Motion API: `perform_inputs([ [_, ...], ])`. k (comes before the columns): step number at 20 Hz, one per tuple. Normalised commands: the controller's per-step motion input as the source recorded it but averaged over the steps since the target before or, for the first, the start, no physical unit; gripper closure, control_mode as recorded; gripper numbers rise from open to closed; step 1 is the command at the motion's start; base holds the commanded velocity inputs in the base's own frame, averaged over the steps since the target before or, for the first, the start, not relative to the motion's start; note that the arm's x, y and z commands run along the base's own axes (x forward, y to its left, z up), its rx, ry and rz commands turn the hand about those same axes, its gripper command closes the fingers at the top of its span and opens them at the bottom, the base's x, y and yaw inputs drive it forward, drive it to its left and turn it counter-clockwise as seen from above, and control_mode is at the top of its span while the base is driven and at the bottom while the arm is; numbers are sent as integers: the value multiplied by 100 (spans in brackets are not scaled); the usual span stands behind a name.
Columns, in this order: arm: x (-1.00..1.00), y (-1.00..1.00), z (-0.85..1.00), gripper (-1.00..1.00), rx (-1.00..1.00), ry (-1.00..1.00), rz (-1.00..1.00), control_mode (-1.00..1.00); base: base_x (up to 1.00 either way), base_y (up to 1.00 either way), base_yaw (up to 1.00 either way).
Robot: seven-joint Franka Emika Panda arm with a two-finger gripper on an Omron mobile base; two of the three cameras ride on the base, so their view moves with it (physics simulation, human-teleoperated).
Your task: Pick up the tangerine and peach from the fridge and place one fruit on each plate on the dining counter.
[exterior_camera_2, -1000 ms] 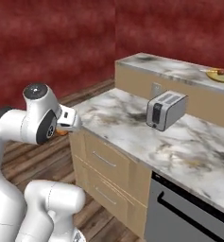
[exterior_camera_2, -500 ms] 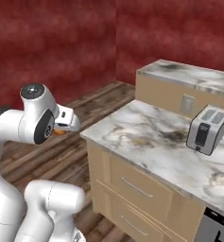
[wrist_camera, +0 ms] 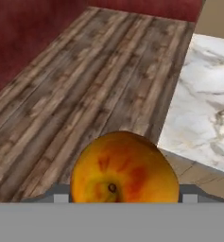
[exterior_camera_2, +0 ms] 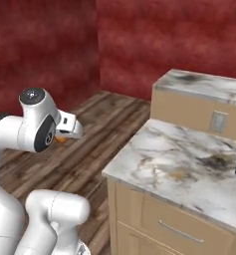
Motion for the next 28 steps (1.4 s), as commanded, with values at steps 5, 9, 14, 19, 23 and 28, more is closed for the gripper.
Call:
perform_inputs([
  [5,0,0,0,100,0,0,0,100,98,100,-51],
  [9,0,0,0,100,0,0,0,100,82,100,-61],
  [14,0,0,0,100,0,0,0,100,66,100,-59],
  [19,0,0,0,100,0,0,0,100,69,100,-44],
  [23,0,0,0,100,0,0,0,100,92,100,-48],
  [28,0,0,0,100,0,0,0,100,100,100,-52],
])
